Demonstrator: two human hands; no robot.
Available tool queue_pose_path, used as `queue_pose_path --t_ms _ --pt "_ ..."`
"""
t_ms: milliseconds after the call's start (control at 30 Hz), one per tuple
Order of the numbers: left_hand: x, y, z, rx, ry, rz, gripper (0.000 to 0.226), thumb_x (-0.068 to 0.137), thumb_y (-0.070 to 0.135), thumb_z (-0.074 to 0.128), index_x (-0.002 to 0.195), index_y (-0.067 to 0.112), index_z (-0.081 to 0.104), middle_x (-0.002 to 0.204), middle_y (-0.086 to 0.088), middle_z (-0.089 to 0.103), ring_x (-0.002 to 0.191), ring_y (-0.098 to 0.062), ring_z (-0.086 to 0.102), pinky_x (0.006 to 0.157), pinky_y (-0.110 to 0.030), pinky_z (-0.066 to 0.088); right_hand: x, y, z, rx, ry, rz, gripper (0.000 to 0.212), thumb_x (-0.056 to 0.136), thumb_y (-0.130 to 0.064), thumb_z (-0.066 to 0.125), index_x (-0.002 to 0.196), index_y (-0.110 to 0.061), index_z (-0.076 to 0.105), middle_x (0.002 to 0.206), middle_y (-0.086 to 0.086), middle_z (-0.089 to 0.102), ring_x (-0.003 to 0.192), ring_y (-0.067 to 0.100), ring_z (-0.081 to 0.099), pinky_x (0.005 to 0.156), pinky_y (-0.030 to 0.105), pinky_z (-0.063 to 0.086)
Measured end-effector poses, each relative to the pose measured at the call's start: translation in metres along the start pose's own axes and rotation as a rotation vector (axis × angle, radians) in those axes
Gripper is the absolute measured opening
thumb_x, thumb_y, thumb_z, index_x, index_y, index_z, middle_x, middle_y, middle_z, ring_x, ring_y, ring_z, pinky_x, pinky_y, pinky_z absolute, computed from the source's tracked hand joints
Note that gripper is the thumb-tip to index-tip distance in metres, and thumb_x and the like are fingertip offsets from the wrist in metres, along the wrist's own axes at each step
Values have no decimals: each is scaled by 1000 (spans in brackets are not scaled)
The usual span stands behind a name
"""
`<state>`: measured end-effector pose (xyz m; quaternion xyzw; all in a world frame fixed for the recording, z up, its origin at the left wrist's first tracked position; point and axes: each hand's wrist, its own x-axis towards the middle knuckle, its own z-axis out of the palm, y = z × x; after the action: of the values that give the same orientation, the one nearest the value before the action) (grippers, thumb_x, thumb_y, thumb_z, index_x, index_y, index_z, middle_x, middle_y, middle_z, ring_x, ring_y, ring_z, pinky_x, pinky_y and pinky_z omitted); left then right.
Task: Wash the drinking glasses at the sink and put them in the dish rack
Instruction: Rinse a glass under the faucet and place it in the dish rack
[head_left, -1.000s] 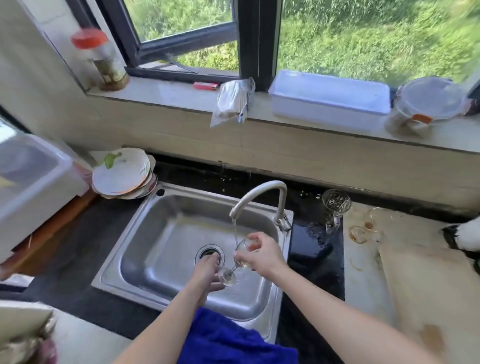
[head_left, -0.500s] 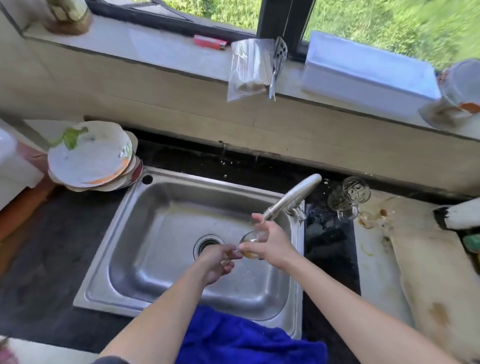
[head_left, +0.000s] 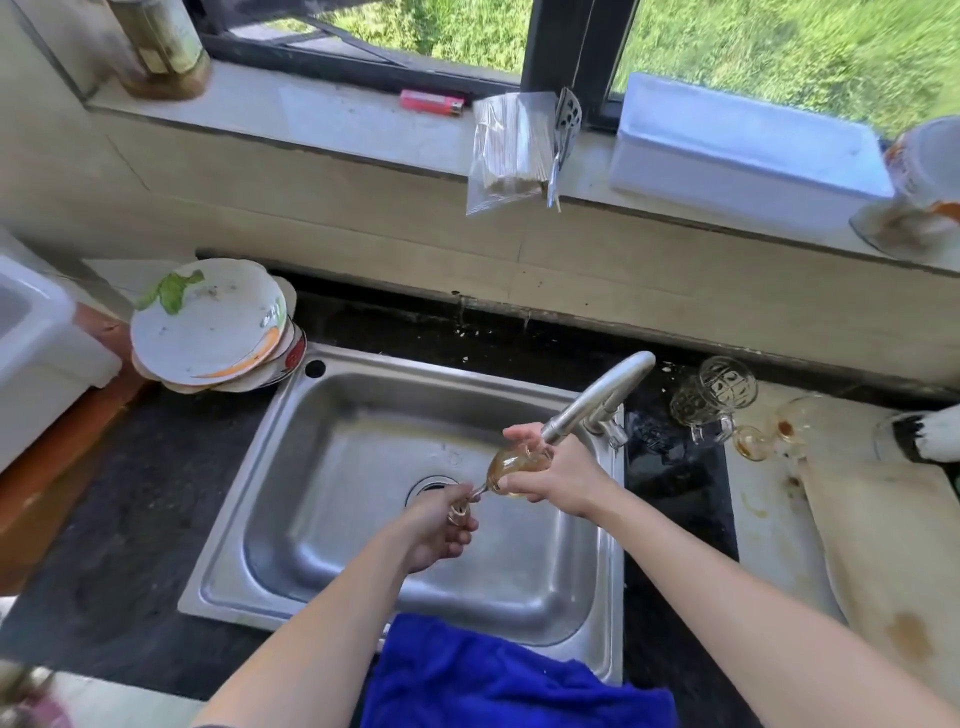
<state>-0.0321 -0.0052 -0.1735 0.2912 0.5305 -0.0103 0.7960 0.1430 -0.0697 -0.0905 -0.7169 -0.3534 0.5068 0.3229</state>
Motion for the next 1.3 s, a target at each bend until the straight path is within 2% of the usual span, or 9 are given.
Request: queue_pose_path --t_ms 100,233,367,533,733,867,933,1100,1300 --pt "1 2 4 -158 78 142 13 99 18 48 110 12 53 77 -13 59 52 -19 49 48 -26 38 -1 2 3 50 76 56 52 66 -29 88 109 -18 62 98 1 66 86 15 66 68 38 59" --pt "-6 2 5 -63 66 61 16 99 28 49 97 12 53 70 -13 58 42 -13 38 35 -16 26 -3 3 -1 -18 -43 -66 64 68 -16 87 124 -25 57 100 -3 67 90 12 67 79 23 54" --pt "-8 4 12 -142 96 120 18 99 26 48 108 12 54 75 -13 60 48 -17 48 43 -21 36 -3 1 -3 -1 90 -45 53 63 -35 88 106 -20 61 94 4 69 82 21 70 63 31 59" --pt "-10 11 14 -52 109 107 15 98 14 47 109 6 55 71 -16 63 45 -16 40 36 -16 27 -8 -1 -7 -127 19 -133 63 67 -29 87 122 -28 57 112 -8 61 102 7 60 90 28 51" --pt "-14 15 19 -208 110 191 15 99 11 47 113 11 51 85 -16 61 57 -22 55 46 -24 42 -8 -1 -7 -79 118 -71 51 56 -51 85 94 -25 62 85 -3 70 80 16 69 67 37 60" --pt "-17 13 11 -50 69 91 15 99 27 49 103 13 51 74 -16 62 41 -13 37 36 -16 27 -10 0 -10 -155 -18 -102 65 60 -37 88 119 -32 59 107 -8 64 101 12 63 92 34 52" --pt "-21 11 11 61 71 43 26 98 40 47 98 14 51 67 -12 60 40 -12 35 37 -16 26 -13 -3 -14 -124 -32 -110 60 65 -27 87 119 -33 61 106 -4 65 94 17 66 84 36 57" --pt "-13 11 21 -57 81 114 21 98 30 50 111 15 55 85 -17 62 52 -20 50 45 -24 39 -24 -14 -8 -125 156 -83 45 64 -48 85 90 -16 66 72 0 71 57 15 68 51 25 54" --pt "-30 33 27 103 319 417 13 96 13 47 85 19 47 73 -3 47 55 -18 38 44 -23 28 -20 -5 -16 144 35 67 37 79 -30 78 111 -28 59 113 6 65 94 25 69 74 41 60"
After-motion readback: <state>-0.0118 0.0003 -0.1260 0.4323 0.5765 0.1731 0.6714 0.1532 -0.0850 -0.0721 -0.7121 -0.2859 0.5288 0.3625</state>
